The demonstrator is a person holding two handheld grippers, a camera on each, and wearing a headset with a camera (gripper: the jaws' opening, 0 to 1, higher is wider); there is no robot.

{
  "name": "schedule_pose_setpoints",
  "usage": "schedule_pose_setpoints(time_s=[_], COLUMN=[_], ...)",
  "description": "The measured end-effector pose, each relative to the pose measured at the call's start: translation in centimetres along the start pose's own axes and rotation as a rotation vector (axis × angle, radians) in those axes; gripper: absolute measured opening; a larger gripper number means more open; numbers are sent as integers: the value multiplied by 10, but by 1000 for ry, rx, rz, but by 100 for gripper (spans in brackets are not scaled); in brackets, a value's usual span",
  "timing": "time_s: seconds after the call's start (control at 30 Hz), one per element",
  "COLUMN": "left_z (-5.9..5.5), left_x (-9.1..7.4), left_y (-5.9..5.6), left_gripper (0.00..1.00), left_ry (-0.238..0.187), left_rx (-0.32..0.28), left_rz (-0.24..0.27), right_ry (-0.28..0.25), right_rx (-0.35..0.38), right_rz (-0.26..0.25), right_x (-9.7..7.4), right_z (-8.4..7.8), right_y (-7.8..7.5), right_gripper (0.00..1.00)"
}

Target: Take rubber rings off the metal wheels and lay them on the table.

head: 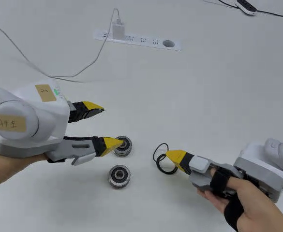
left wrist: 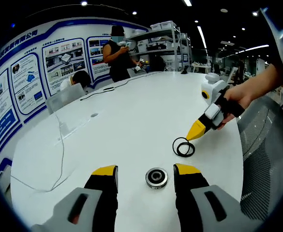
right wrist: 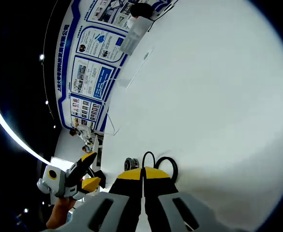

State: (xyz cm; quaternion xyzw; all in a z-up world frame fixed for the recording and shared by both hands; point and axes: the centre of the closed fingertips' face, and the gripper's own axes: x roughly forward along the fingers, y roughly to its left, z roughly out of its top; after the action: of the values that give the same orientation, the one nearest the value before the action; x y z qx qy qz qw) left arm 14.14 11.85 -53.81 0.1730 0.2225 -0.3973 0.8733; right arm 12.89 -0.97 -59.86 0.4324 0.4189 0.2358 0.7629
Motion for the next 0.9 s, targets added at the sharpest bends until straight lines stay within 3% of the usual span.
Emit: schedule_pose_setpoints(time_s=[0.2, 0.5, 0.7, 0.8, 0.9], left_z=[3, 5, 7, 9, 10], left_x=[-2, -13, -15, -15, -17], left_y=[-5, -6, -10, -11, -12], left_gripper=[48, 47, 47, 47, 47], left_ry=[-14, -28, -33, -39, -41], left_rx=[-19, -30, -30, -30, -28], left_rz=[-1, 12, 11, 10, 11], right_ry=[11, 3, -10, -7, -9], right_rx=[-1, -10, -45, -73, -121], right_rz=[-31, -86, -119, -144, -166], right_x=[-4, -8, -10, -11, -15], right_z=[-4, -8, -7, -8, -6], right_y=[-11, -15, -16, -17, -18], right_gripper=[1, 1, 2, 11, 12])
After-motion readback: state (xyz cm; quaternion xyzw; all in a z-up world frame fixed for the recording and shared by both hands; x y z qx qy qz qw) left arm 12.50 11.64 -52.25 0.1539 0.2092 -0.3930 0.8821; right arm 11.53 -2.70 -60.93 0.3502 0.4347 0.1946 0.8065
